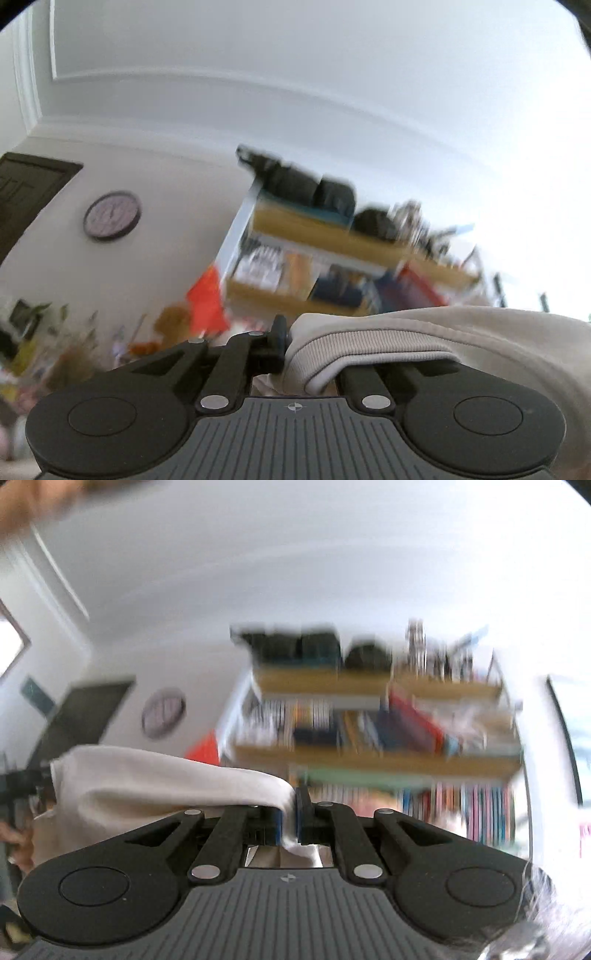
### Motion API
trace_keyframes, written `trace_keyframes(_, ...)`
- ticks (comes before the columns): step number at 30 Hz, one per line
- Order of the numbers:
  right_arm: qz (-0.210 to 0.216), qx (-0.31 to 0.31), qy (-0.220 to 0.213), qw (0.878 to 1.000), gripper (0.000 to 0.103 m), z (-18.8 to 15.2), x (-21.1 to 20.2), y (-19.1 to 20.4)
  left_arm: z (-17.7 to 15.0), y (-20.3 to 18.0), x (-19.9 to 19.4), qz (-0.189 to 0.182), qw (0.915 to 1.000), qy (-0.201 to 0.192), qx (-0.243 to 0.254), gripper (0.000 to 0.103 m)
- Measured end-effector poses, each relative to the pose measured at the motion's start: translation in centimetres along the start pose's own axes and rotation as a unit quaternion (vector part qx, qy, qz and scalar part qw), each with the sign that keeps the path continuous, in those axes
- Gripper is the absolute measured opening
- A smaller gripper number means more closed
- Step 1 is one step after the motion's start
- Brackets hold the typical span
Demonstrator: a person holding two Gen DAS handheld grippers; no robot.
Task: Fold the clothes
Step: 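Lift the cream shirt high with both grippers and shake it out, then lower the cream shirt onto the mat with both grippers and release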
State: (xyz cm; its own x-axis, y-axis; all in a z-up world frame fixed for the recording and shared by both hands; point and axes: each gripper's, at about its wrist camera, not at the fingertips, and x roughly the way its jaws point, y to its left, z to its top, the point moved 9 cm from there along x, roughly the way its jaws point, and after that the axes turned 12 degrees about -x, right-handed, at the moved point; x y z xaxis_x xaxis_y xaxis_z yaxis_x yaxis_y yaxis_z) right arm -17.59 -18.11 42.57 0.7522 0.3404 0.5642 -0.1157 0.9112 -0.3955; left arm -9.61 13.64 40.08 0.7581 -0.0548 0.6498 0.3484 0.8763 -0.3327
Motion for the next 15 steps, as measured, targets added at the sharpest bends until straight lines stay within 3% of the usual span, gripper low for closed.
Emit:
trace_keyframes(2, 0.009, 0.015, 0.000, 1.000, 0.007, -0.4, 0.1, -0.7, -0.8, 0.0, 1.0, 0.000, 0.9998, 0.014, -0.013, 0.007)
trace_keyframes(4, 0.020, 0.034, 0.019, 0.999, 0.007, -2.0, 0.7, -1.2, -3.5, 1.0, 2.5, 0.019, 0.9980, 0.056, -0.022, 0.007)
trace_keyframes(6, 0.031, 0.061, 0.072, 0.995, 0.007, -5.7, 2.1, -1.3, -7.6, 2.8, 4.0, 0.051, 0.9917, 0.115, -0.026, 0.007)
trace_keyframes(8, 0.051, 0.102, 0.158, 0.981, 0.007, -11.8, 3.6, -0.5, -13.1, 5.1, 5.3, 0.091, 0.9761, 0.196, -0.023, 0.007)
trace_keyframes(9, 0.061, 0.121, 0.209, 0.968, 0.007, -15.5, 4.1, 0.4, -17.1, 6.9, 5.3, 0.116, 0.9615, 0.249, -0.011, 0.007)
trace_keyframes(11, 0.083, 0.152, 0.325, 0.930, 0.007, -24.3, 3.9, 3.1, -25.5, 11.0, 4.5, 0.165, 0.9184, 0.359, 0.017, 0.007)
trace_keyframes(13, 0.101, 0.164, 0.427, 0.884, 0.007, -33.1, 2.5, 6.5, -34.5, 15.4, 1.6, 0.212, 0.8590, 0.464, 0.040, 0.007)
trace_keyframes(15, 0.119, 0.143, 0.509, 0.840, 0.007, -40.4, 0.1, 10.2, -40.8, 18.0, -1.7, 0.238, 0.8065, 0.538, 0.061, 0.007)
